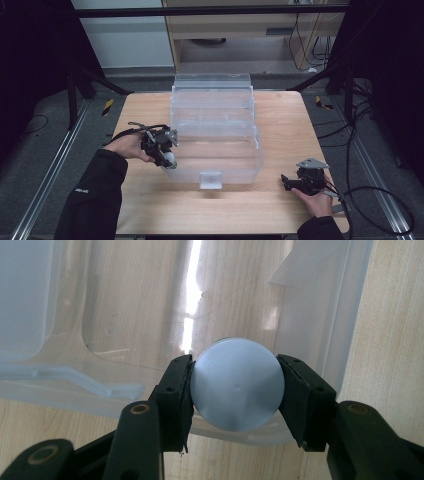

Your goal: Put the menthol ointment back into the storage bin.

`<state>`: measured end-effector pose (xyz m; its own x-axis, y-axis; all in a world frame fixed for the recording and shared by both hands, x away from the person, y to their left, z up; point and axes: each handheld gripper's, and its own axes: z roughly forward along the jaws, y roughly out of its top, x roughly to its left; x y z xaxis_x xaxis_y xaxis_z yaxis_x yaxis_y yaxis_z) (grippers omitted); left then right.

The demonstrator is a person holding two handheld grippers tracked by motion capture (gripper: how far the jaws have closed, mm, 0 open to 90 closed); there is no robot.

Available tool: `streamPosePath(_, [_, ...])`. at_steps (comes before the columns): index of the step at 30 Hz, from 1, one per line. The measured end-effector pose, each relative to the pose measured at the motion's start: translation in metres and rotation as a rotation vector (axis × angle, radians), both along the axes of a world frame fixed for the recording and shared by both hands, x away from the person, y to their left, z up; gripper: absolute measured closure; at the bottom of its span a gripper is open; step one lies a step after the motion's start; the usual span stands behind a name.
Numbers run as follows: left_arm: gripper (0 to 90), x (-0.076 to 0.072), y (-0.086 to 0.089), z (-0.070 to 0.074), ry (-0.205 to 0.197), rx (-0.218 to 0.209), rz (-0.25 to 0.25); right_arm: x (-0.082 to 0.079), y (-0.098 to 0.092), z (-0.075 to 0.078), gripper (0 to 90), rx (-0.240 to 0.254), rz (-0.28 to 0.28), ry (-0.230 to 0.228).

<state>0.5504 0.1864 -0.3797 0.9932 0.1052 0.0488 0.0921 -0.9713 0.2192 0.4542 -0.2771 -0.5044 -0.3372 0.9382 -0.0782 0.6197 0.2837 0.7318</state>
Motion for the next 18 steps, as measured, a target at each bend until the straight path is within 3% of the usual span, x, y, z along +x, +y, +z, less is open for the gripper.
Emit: streamPosePath(18, [48.7, 0.0012, 0.0007, -0.0022, -0.016, -0.003, 0.0, 0.0001, 0.0001, 0.0001, 9.8, 0.003, 0.0, 0.003])
